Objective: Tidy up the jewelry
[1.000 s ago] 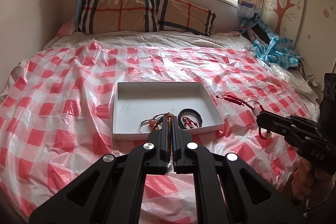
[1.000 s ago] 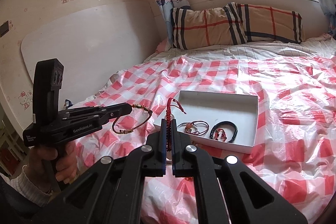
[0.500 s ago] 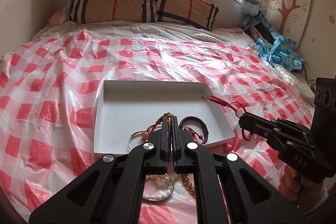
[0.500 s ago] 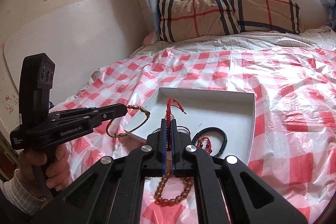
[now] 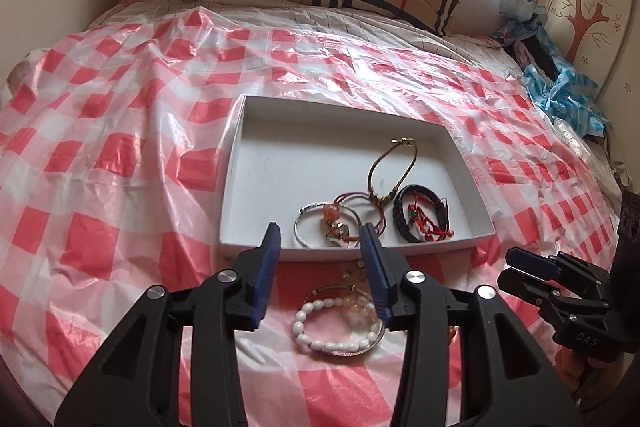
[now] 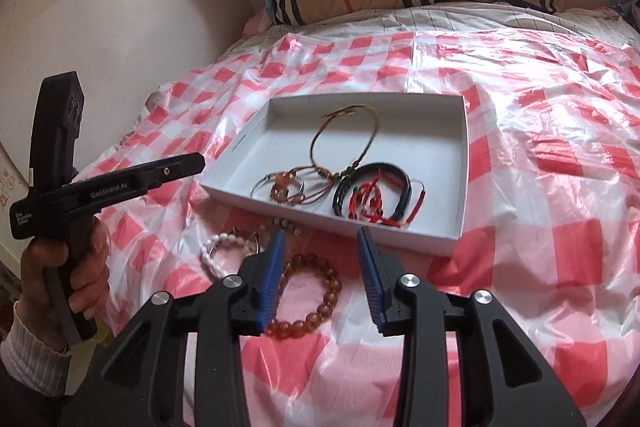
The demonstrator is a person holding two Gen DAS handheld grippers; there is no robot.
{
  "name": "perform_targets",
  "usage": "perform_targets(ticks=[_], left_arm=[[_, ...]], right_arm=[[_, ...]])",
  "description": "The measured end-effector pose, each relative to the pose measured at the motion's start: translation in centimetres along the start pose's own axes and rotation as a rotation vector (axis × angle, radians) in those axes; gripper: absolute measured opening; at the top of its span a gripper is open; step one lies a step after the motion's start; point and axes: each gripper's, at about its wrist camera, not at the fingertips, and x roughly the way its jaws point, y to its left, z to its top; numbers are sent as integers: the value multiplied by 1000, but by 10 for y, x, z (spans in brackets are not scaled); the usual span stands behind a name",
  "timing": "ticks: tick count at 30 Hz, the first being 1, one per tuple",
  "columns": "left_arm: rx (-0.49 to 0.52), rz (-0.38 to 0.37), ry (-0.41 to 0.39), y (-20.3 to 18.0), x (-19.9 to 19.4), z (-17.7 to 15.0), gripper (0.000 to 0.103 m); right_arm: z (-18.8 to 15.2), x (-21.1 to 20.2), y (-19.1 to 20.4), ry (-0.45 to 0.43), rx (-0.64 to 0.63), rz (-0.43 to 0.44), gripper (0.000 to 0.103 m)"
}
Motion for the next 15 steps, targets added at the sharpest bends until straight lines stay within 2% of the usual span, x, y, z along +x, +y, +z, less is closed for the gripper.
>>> perform_targets(ticks=[2,4,5,7,11,15], left_arm=[[25,-7,24,1,-2,-14,54],[64,-9,52,-2,0,-27,66],[86,-6,66,-4,2,-34,68],[132,5,89,-9,7,-45,74],[187,64,113,-15,21,-54,81],[170,77,129,-12,33,-52,83]], right_arm=[[-8,3,4,28,-8,5,55],[-13,8,7,56,-16,8,59],[-15,13,8,75,-19,7,64],[-18,21,12,104,-31,3,67],[-22,37,19,154,-64,4,69],[-22,52,23,190,-99,-15,73]])
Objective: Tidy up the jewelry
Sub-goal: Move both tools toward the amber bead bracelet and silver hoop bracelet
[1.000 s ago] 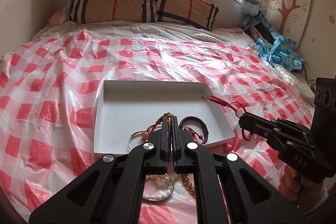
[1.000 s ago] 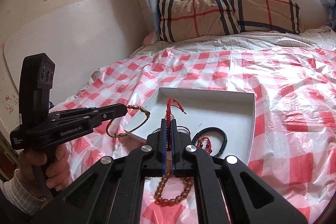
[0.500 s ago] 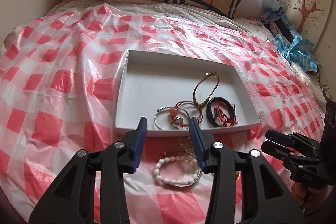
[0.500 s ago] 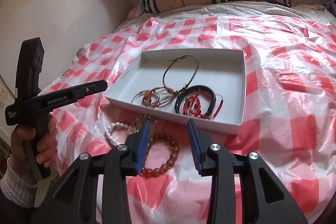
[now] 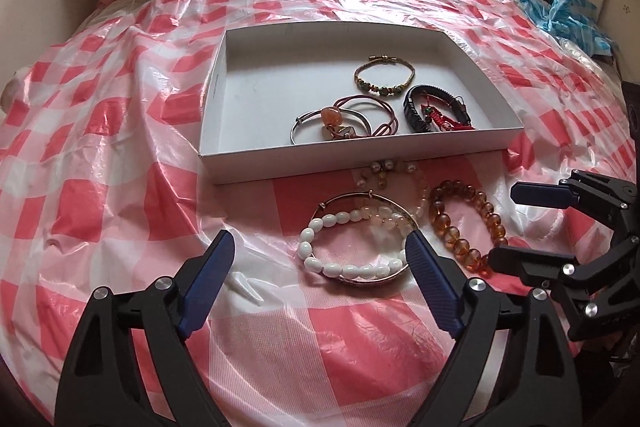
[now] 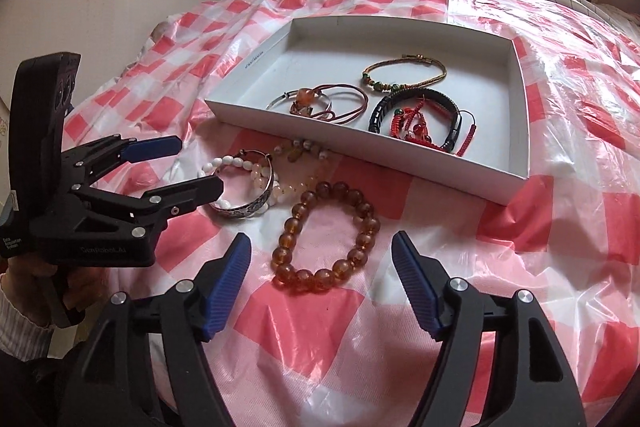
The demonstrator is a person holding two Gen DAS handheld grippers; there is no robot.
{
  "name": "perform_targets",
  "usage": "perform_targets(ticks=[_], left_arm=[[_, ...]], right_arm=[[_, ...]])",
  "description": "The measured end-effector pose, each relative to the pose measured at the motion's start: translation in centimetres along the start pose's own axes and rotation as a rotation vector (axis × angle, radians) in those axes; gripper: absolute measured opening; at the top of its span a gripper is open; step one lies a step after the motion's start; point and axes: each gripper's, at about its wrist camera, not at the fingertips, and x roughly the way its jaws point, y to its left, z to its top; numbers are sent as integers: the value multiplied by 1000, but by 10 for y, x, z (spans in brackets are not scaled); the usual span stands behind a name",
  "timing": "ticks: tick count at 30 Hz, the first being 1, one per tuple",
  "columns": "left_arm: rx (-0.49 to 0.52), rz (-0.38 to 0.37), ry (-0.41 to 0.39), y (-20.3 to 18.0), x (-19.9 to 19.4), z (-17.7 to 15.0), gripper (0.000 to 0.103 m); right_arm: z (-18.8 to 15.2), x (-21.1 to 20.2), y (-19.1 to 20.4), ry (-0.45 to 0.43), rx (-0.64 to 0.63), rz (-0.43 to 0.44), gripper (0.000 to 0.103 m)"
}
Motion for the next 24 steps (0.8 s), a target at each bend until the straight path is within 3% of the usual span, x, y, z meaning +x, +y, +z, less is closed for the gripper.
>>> perform_targets(ticks=[6,9,13,17,20,22,24], left_arm=[[3,40,8,3,10,5,87],[-31,48,-11,11,6,8,87],[-89,56,-19,29,9,16,86],[-45,72,-19,29,23,24,85],[9,70,18,19,37,24,64],[43,14,49,9,38,19,37],[74,-57,73,-2,32,10,26]], right_arm=[[-2,20,6,51,-54,-30,73],[-5,15,4,64,-56,-26,65],[-7,-1,-7,27,1,-14,64],[0,1,-13,4,18,-93,64],[3,16,-11,36,-24,-163,64],[2,22,-8,49,-52,-193,64],[0,19,-9,67,-58,-194,64]])
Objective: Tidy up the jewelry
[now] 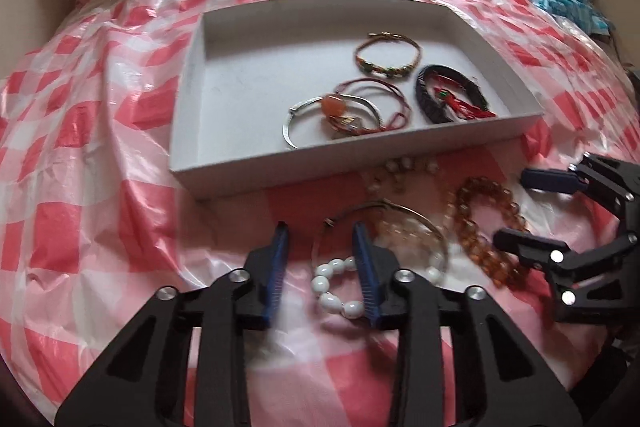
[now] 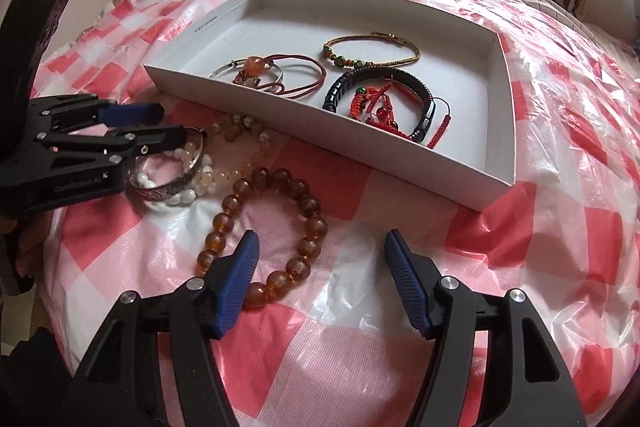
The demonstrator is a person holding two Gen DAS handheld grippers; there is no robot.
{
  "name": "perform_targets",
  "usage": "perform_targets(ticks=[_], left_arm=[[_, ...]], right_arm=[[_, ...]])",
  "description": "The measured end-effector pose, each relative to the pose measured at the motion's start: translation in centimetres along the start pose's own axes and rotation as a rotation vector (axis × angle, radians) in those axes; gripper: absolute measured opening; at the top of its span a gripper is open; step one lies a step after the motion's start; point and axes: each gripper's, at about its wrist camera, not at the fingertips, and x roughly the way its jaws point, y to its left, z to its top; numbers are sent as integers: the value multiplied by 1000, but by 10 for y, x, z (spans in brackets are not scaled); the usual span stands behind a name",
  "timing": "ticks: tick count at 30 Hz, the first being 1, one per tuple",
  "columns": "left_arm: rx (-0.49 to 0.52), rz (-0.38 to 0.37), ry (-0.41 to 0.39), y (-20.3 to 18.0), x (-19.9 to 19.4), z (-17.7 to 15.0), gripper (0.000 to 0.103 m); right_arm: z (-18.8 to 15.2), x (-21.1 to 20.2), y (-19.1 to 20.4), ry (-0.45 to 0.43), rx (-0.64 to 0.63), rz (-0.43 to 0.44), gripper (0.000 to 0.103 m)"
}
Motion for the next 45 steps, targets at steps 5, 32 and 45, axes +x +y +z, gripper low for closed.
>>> perform_targets(ticks=[5,32,45], left_arm=[[32,-108,28,-11,-20,-17,26],[101,-26,24,-22,-7,-15,24],[-39,-115,-85,-19,-83,-21,4]], right_arm=[[-6,-12,-4,33,-39,-16,64],[-14,-6,3,5,-32,72,22],[-32,-73,-24,-115,243,331,13]])
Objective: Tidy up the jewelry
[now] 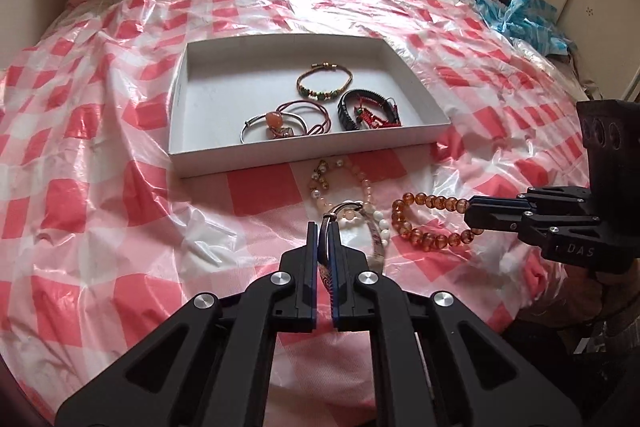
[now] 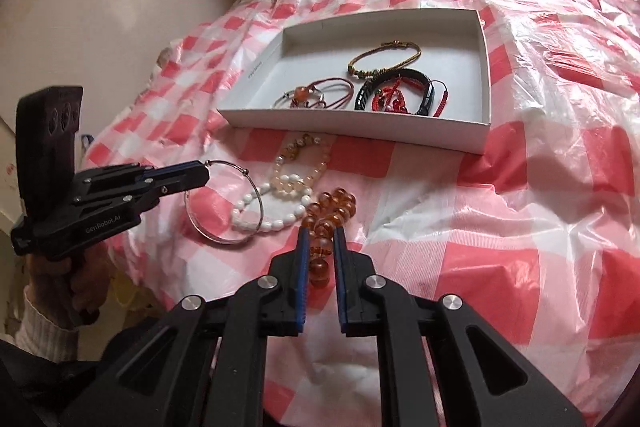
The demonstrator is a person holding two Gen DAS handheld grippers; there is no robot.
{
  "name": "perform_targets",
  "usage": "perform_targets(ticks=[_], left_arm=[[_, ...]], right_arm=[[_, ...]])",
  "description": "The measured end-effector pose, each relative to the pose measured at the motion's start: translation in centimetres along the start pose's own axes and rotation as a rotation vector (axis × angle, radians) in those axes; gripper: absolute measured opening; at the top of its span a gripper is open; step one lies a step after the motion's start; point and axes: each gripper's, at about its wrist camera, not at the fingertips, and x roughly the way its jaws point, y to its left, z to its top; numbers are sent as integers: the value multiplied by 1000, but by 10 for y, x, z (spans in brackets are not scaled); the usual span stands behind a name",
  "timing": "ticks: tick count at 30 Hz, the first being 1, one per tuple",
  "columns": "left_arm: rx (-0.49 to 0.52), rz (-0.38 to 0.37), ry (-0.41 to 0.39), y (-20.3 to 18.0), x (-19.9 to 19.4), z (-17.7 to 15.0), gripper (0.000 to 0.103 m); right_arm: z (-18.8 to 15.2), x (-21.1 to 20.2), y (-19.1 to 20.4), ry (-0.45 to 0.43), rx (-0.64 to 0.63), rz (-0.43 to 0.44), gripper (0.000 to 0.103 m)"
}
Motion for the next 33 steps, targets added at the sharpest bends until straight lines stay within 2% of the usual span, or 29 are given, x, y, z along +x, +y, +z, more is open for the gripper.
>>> perform_targets(ticks=[12,22,33], left_arm=[[-16,55,-159,-27,-91,2,5],[-1,111,-236,-48,-137,-1,5],[19,163,-283,-57,-161,-6,5]], right_arm=[[-9,-81,18,-186,98,158,13],[-12,-125,39,-278,79,176,13],[-10,-148,59,-334,52,196,13]])
